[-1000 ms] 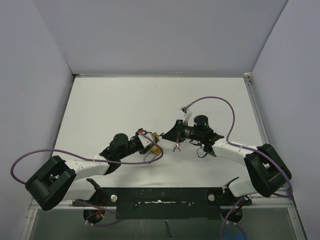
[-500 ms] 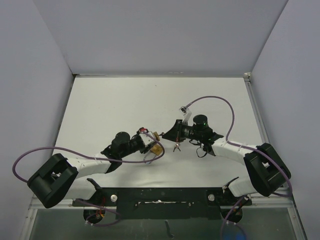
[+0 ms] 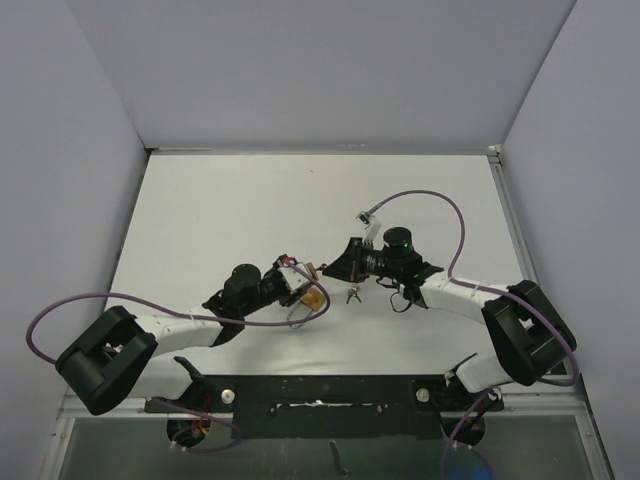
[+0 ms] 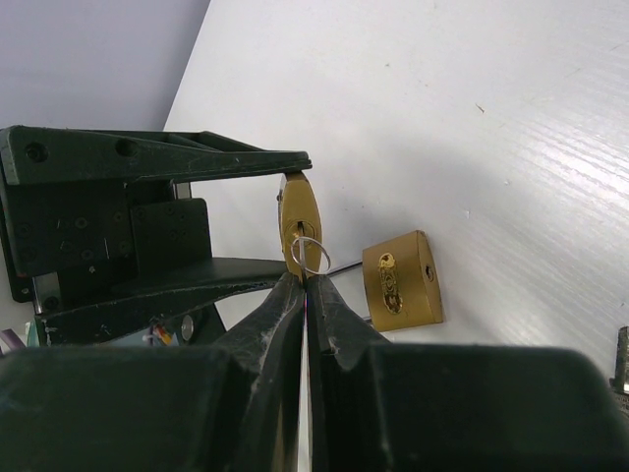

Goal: Unlock with the key

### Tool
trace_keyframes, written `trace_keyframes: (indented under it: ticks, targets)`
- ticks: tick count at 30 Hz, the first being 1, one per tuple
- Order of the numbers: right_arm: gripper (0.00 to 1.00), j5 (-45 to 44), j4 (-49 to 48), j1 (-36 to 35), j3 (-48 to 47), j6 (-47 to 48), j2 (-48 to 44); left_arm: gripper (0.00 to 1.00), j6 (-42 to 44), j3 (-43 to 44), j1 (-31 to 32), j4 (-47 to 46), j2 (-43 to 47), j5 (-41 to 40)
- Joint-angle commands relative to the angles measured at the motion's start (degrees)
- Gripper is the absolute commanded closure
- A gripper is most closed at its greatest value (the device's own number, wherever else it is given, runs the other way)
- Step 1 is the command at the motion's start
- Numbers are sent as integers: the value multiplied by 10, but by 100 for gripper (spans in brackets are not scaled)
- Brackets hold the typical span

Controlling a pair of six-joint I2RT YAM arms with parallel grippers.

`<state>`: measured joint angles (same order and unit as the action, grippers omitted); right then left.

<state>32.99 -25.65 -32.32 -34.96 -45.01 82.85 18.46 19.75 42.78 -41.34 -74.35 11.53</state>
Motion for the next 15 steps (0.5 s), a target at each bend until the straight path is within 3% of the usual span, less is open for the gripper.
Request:
trace_keyframes:
  ticks: [1, 15]
  targets:
    - [100, 40, -16, -18, -24, -1, 8, 100, 16, 29, 21, -135, 9, 40]
    - [100, 54, -1, -19, -39, 6, 11, 100, 26, 33, 22, -121, 13, 50]
